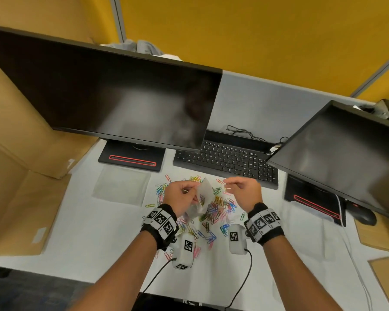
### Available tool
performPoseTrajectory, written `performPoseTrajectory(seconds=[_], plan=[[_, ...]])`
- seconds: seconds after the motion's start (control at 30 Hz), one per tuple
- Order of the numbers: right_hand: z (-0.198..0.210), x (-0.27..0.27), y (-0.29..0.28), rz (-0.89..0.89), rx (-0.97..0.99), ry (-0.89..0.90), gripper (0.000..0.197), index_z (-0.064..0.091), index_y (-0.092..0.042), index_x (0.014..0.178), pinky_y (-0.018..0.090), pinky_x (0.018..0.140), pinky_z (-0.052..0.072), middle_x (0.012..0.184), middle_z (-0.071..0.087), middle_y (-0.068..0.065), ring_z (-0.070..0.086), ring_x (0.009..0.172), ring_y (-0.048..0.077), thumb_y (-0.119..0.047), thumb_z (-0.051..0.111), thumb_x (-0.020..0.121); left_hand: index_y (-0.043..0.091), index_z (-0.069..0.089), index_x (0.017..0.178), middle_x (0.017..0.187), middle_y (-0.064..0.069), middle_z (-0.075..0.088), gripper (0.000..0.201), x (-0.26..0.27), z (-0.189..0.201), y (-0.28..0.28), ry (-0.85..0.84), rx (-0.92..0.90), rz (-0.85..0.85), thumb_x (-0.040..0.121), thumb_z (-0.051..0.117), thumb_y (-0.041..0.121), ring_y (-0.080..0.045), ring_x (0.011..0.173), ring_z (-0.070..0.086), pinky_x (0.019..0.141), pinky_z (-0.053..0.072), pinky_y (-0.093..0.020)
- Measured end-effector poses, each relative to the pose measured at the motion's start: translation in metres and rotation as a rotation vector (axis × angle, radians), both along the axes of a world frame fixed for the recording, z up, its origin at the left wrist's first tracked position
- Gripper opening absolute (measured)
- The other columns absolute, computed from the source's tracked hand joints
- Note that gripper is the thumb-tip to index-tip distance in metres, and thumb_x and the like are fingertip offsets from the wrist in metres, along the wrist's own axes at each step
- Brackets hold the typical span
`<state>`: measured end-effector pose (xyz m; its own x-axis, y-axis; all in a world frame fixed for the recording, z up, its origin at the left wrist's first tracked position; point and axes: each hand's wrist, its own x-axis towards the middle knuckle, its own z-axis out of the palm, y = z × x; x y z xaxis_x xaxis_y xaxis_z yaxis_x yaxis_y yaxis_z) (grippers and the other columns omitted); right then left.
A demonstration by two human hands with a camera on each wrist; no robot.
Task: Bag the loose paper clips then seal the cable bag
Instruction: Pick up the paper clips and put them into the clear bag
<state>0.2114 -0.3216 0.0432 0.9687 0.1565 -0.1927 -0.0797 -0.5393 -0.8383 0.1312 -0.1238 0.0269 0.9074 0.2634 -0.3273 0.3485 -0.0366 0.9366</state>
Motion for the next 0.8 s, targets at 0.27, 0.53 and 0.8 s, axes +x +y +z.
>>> performPoseTrajectory(seconds=[0.27, 0.53, 0.8], plan=[[-0.086, 0.012, 0.002, 0.245, -0.614, 0.067, 0.054, 0.015, -0.016, 0.152, 0.040, 0.119, 0.011, 0.160, 0.006, 0.014, 0.007, 0.148, 0.028, -0.019, 0.033, 0.102, 0.024, 0.077, 0.092, 0.092, -0.008, 0.074, 0.022, -0.010, -0.003, 0.010, 0.008, -0.016, 0.076, 0.090, 0.067, 0.005, -0.024, 0.074, 0.075, 0.071, 0.063, -0.044], [-0.089, 0.006, 0.000, 0.682, -0.872, -0.224, 0.060, 0.026, -0.014, 0.148, 0.043, 0.115, 0.030, 0.159, 0.016, 0.007, 0.021, 0.144, 0.032, -0.001, 0.042, 0.092, 0.019, 0.077, 0.096, 0.091, -0.010, 0.073, 0.019, -0.011, -0.002, 0.001, 0.042, -0.022, 0.076, 0.090, 0.067, 0.004, -0.021, 0.071, 0.074, 0.070, 0.063, -0.041], [-0.075, 0.008, -0.008, 0.426, -0.774, -0.193, 0.023, 0.072, -0.007, 0.105, 0.031, 0.085, 0.053, 0.102, 0.067, 0.011, 0.065, 0.094, 0.027, -0.006, 0.055, 0.090, 0.016, 0.077, 0.097, 0.095, -0.003, 0.074, 0.021, -0.010, 0.002, -0.013, 0.072, 0.024, 0.044, 0.090, 0.065, 0.001, -0.025, 0.082, 0.074, 0.079, 0.062, -0.044]])
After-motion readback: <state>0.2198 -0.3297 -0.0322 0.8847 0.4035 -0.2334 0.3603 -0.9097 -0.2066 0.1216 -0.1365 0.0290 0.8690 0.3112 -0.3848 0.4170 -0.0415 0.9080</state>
